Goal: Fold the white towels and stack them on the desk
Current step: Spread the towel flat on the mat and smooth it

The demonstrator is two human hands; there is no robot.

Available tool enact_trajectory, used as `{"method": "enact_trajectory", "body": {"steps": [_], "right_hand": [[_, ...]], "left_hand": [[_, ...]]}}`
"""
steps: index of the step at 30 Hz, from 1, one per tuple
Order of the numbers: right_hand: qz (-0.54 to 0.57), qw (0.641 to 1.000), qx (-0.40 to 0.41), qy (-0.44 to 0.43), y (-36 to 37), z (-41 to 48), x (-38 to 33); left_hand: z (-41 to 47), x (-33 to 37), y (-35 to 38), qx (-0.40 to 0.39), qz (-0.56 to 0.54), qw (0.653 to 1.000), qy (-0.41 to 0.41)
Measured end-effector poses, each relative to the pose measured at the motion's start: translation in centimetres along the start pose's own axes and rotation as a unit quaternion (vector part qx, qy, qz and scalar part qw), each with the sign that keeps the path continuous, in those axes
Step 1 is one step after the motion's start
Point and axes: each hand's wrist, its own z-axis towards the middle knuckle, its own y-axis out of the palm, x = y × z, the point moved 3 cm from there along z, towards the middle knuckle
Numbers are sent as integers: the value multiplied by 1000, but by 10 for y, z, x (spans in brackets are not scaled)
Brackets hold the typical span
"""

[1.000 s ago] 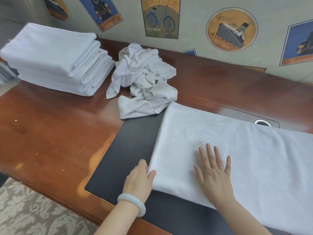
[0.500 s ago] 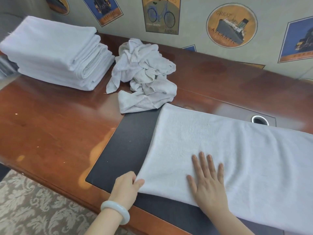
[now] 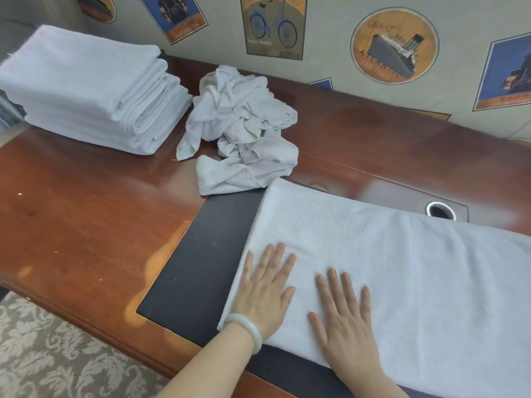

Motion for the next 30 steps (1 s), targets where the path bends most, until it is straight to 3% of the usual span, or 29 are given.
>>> {"method": "enact_trajectory", "body": {"steps": [7,10,14,17,20,22,24,27,30], "right_hand": [[42,999,13,-15,-7,-7,-25],[44,998,29,25,-22,35,-7],[17,997,-9,76,-14,81,27],[1,995,-13,98,-1,83,44],[-4,995,-5,100,1,80,42],[4,995,2,100,1,82,42],[8,995,10,99,2,84,43],[10,995,22,96,4,85,44],[8,995,43,88,3,87,45]], "left_hand": [[-41,-15,-2,17,-3,1000,-7],[-8,-7,-14,32,-7,999,1],[48,-12,-14,20,11,1000,7],[53,-45,-10,5,-4,998,-66],[48,-72,-13,29,-56,981,-185],[51,-70,-22,55,-60,973,-216],[64,-53,-32,92,-59,977,-185],[92,-30,-33,95,-34,994,-37],[118,-54,-28,36,-9,999,-34]]}}
